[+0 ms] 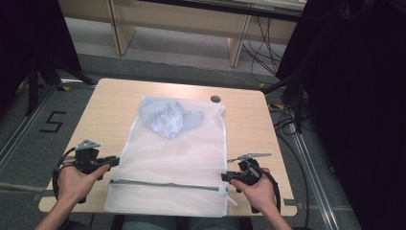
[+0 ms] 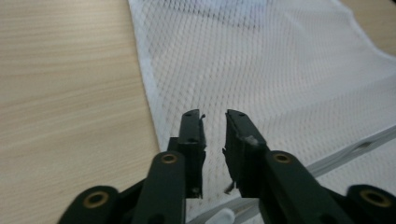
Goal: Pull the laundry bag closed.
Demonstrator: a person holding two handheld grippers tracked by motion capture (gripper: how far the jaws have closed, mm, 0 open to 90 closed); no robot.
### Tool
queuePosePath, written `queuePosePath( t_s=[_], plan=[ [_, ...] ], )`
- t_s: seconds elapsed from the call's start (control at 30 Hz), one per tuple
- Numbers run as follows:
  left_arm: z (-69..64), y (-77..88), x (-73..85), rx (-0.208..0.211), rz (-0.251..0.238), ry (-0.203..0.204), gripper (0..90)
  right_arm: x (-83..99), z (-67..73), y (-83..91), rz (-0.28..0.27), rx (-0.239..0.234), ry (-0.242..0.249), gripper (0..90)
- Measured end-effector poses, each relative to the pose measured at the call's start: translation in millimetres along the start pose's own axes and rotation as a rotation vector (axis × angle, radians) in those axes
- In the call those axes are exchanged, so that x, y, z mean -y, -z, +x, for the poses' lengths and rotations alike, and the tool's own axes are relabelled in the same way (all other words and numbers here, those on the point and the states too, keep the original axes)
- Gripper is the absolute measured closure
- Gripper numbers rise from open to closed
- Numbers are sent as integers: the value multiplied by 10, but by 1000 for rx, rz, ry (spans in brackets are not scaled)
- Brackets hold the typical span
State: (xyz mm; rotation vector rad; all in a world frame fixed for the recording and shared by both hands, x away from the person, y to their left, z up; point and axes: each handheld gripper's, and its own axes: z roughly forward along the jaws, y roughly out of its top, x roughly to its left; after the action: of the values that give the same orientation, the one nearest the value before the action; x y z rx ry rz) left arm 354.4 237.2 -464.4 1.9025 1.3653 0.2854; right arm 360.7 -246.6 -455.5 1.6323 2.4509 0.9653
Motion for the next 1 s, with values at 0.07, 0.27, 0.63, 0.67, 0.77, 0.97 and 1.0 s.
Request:
queuePosePath(
  t_s=[0.07, 0.27, 0.63, 0.67, 0.77, 0.97, 1.0],
  plan=[
    [11, -3, 2, -9, 32, -16, 846, -13, 49, -13, -5, 2, 4, 712],
    [31, -59, 50, -107, 136, -36, 895, -60, 205, -72, -5, -13, 55, 728],
    [57, -173, 90, -73, 254, 2, 896, -163, 447, -216, -23, -145, 132, 739],
    [37, -177, 105, -75, 256, 37, 897, -186, 510, -248, -18, -155, 134, 741],
    [41, -190, 112, -70, 281, 56, 897, -211, 582, -283, -9, -164, 141, 744],
    [47, -208, 121, -64, 282, 61, 897, -273, 800, -413, 7, -206, 176, 743],
    [48, -212, 119, -62, 288, 57, 897, -288, 819, -434, 2, -199, 192, 745]
  ],
)
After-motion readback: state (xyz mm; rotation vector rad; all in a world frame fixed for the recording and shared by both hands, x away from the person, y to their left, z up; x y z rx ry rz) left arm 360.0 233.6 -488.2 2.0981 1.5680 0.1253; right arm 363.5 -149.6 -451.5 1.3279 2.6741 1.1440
